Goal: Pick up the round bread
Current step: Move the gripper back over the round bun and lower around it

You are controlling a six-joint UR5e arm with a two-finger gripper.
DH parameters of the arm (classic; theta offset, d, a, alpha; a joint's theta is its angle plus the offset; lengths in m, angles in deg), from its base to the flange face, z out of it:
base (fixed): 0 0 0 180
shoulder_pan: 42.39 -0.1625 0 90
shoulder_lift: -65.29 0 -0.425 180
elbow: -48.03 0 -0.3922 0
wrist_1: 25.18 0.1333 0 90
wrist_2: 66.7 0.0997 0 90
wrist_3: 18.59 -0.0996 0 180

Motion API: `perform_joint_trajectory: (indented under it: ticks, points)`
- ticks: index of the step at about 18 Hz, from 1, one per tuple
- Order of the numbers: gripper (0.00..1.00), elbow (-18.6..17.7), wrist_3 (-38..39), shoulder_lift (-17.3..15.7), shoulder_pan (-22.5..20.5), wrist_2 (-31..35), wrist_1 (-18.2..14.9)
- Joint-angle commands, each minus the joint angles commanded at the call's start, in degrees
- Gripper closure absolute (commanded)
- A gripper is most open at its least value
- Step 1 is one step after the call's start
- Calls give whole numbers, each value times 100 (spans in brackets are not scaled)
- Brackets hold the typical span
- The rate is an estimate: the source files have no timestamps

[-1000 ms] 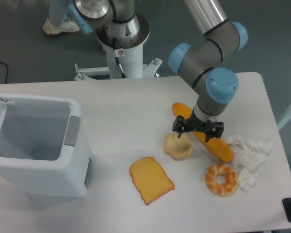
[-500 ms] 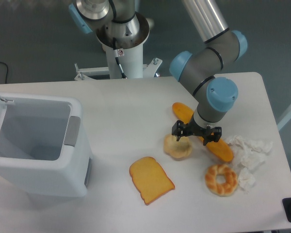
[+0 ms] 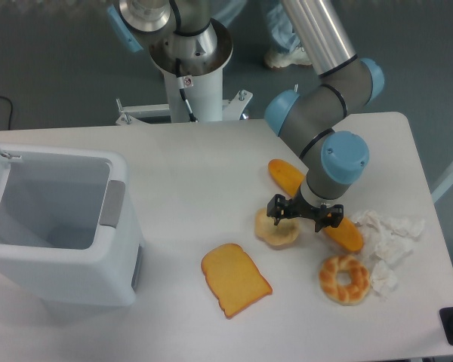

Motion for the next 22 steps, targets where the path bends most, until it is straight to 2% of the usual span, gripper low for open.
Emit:
perform_joint_trajectory:
  ticks: [6, 7, 8, 9, 10, 11, 16, 18, 22]
  points:
    - [0, 0, -44, 9, 0, 0, 18]
    - [4, 9, -44, 18, 0, 0, 18]
    - [11, 9, -44, 18, 0, 0, 18]
    - [34, 9, -44, 18, 0, 0, 9]
    - [48, 9, -53, 26, 0, 0, 9]
    - [53, 9, -53, 26, 0, 0, 9]
    - [54, 35, -70, 53, 9, 0, 18]
    - [64, 44, -70, 53, 9, 0, 18]
    - [67, 62, -114, 35, 9, 0, 9]
